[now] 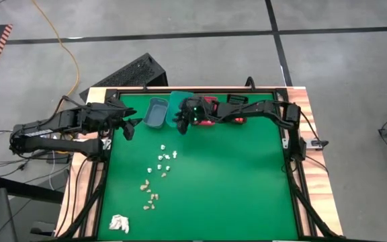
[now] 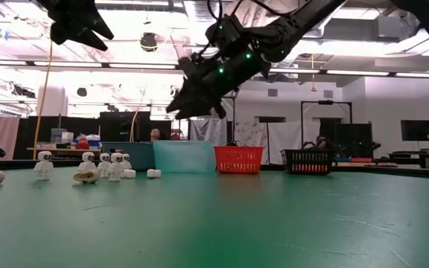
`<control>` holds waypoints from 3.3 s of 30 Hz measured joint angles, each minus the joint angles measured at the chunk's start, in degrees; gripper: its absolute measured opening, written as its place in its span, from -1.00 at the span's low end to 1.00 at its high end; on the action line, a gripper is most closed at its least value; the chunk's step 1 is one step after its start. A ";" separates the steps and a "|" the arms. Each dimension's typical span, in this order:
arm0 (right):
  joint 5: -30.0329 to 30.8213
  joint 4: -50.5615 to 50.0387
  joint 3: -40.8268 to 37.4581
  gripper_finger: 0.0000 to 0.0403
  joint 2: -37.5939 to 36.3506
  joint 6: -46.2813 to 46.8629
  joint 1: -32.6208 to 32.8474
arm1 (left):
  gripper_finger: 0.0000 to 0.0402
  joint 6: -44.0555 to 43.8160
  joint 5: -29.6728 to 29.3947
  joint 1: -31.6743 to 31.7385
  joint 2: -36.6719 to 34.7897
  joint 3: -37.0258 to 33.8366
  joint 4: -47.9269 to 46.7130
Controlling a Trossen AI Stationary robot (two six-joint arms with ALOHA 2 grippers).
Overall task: Sort Halloween decoration
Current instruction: Put the white skeleton toy into the light blue bin
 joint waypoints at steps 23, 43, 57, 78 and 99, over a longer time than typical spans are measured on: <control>9.10 -2.09 -0.22 -0.29 10.56 -9.37 15.73 | 0.05 -4.20 0.74 0.00 0.02 -6.35 0.94; 13.67 -15.35 -0.17 -0.30 8.17 5.49 16.03 | 0.05 -10.60 3.21 0.02 -0.04 -11.12 7.10; 24.41 -16.14 -0.35 -0.30 4.98 8.66 19.02 | 0.05 -8.96 3.29 0.00 -0.04 -11.12 7.65; 27.12 -16.66 12.15 -0.30 2.11 1.03 6.21 | 0.05 -10.43 6.16 -0.07 -0.04 -11.10 7.72; 13.03 -23.58 13.62 0.03 2.21 1.46 -5.70 | 0.05 -10.60 4.52 -0.07 -0.04 -11.10 7.78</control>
